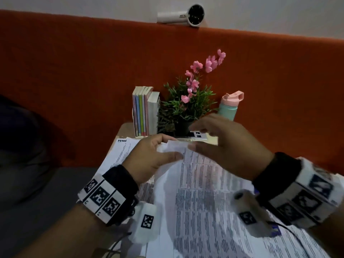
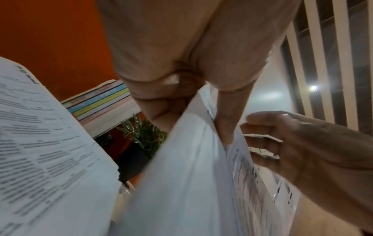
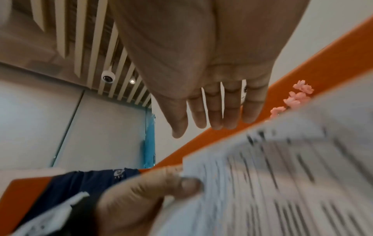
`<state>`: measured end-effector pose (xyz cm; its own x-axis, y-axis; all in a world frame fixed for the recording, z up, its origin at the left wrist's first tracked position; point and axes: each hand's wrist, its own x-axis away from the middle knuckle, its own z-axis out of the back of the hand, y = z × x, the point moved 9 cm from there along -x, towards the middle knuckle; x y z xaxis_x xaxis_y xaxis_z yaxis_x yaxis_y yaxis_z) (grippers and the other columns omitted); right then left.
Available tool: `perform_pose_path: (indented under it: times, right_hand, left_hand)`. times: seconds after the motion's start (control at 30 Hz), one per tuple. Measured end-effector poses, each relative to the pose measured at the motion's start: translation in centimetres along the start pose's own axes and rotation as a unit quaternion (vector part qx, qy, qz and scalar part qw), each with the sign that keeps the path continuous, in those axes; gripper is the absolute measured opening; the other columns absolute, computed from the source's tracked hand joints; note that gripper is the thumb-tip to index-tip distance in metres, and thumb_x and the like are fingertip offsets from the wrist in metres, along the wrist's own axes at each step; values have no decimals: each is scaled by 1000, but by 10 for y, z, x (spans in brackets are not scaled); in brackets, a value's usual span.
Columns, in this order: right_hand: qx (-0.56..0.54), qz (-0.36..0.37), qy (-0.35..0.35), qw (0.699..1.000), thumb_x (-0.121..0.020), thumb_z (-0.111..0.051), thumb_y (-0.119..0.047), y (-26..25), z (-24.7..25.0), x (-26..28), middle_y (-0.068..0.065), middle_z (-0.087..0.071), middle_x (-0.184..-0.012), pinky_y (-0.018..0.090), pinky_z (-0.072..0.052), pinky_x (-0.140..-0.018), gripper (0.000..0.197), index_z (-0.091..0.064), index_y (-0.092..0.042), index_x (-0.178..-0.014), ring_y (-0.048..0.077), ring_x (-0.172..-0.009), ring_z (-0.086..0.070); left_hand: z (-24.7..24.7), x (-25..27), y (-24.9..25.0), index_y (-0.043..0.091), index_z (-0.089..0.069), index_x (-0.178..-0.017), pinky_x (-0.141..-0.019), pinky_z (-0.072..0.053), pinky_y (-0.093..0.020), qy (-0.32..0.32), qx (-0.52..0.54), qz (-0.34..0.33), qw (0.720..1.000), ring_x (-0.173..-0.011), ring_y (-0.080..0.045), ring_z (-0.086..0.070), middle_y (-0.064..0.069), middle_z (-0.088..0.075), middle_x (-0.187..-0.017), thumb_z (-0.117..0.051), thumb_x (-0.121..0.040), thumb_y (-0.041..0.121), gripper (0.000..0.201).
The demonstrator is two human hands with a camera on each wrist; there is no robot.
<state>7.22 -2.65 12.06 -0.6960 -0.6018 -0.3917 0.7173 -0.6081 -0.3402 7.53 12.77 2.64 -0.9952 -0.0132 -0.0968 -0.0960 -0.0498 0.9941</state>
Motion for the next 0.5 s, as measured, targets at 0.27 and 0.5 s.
perform_pose_path:
  times: [0.27,0.5]
  right_hand:
    - [-106,-21,107,988,-89,-71,-20,19,-3,-1,-12,-65,-86,22,-47,-71,5,-68,-24,-88,4,-84,-59]
    - [-91,-1,151,984,-92,-67,-23,13,19,2,-13,-66,-90,13,-43,-71,4,-70,-23,-95,4,-87,-59]
  left_hand:
    - [-14,7,15,11,-77,-96,-80,-59,-37,-38,132,-11,990,-86,-26,-72,-17,-75,-102,-65,-86,6,16]
    - [-26,4,37,8,-74,-105,-69,-59,-29,-45,138,-69,987,-83,-22,-74,-14,-77,-98,-59,-92,3,20]
